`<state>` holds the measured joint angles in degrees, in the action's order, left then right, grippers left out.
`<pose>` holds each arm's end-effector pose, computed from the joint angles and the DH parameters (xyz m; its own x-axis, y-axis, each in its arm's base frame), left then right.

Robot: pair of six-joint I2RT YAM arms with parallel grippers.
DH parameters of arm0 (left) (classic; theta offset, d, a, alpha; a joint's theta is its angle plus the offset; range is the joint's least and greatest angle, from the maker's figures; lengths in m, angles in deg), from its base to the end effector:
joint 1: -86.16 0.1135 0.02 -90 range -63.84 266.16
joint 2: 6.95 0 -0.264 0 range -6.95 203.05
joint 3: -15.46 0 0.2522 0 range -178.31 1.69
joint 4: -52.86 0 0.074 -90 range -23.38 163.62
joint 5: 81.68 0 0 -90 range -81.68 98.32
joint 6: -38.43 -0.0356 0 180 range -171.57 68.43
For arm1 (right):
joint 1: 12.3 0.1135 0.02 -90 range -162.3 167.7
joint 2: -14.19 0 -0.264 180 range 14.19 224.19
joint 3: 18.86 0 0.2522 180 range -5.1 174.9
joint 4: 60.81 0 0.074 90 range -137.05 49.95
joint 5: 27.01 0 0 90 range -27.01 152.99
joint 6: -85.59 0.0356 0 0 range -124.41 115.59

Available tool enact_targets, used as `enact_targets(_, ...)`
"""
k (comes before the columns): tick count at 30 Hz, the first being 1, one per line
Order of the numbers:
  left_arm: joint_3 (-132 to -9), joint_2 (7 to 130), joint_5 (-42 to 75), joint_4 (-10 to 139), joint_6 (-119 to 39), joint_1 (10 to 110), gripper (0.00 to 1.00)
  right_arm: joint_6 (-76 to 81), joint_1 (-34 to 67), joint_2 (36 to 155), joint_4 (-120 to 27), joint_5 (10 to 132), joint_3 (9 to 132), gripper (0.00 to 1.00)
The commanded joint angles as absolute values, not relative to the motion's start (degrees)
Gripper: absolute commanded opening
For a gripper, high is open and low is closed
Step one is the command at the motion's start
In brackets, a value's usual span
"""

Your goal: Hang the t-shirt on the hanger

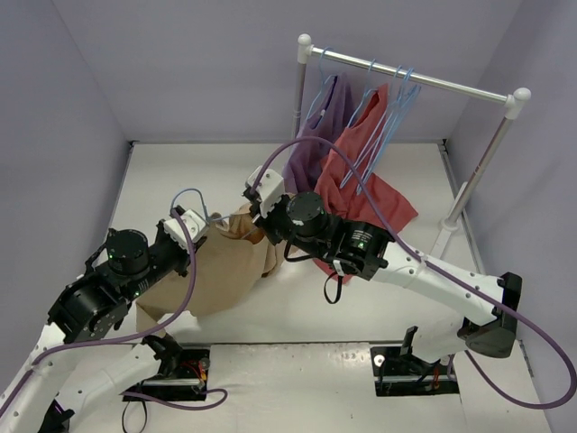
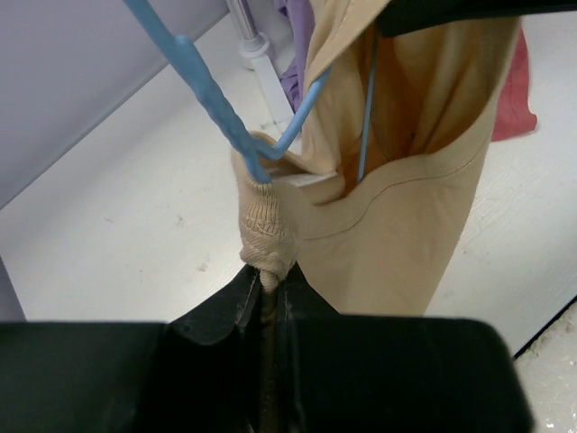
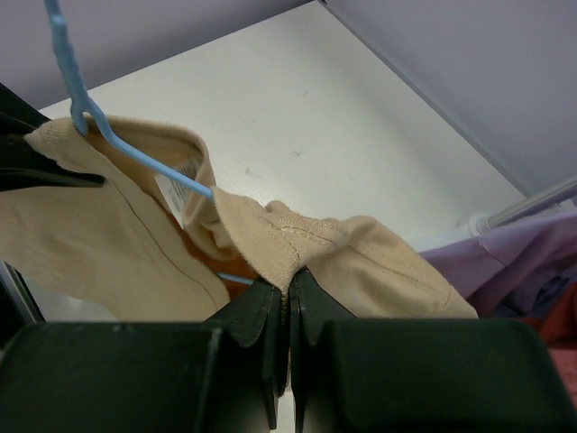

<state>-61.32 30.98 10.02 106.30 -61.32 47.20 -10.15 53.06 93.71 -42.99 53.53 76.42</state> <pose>0.0882 -0.0726 0.4064 -0.0828 0.2847 -0.9550 0.6746 0.7214 0.1565 0.1403 0.2918 0.4377 0.0679 -0.0886 -0.9938 -0.8255 0.5545 -0.1058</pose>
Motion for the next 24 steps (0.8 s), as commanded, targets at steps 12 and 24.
enact_targets(12, -59.81, 32.37, 13.14, 92.08, -56.32, 46.96, 0.00, -8.07, 56.18, 95.62, -47.40, 53.00, 80.68, 0.03)
enact_targets(24, -53.41, 25.78, 13.87, 88.12, -56.87, 46.96, 0.00, -12.86, 55.52, 90.21, -47.22, 52.05, 78.70, 0.53)
